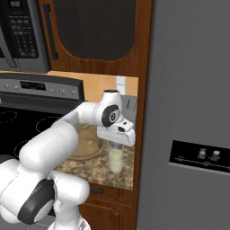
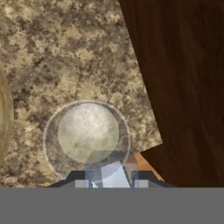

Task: Grab a lemon wedge from the fridge and one ice cube from the ice bowl, and put them in the glass of lemonade.

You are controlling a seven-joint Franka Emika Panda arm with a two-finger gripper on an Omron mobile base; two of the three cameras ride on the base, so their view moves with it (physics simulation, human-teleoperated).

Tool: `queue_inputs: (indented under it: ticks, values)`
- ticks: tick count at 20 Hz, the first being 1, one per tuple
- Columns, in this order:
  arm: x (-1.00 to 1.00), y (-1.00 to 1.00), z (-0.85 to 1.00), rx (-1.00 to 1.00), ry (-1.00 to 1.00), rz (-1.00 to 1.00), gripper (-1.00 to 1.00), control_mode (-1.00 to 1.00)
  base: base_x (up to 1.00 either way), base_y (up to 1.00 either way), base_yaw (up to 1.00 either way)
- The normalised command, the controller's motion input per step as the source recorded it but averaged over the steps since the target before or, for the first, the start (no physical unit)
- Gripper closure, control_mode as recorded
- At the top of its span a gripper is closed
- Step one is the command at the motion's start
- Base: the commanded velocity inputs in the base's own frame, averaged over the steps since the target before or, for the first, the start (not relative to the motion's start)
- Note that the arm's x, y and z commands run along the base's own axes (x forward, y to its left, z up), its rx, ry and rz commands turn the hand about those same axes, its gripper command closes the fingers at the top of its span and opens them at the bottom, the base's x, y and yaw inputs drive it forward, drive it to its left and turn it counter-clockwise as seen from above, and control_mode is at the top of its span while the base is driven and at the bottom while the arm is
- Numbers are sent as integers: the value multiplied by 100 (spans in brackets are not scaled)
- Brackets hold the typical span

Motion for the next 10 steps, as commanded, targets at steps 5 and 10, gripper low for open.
queue_inputs:
  ticks: [5,10]
  values:
    - [0,-6,-7,0,0,0,100,-100,0,0,0]
    - [0,1,0,0,0,1,100,-100,0,0,0]
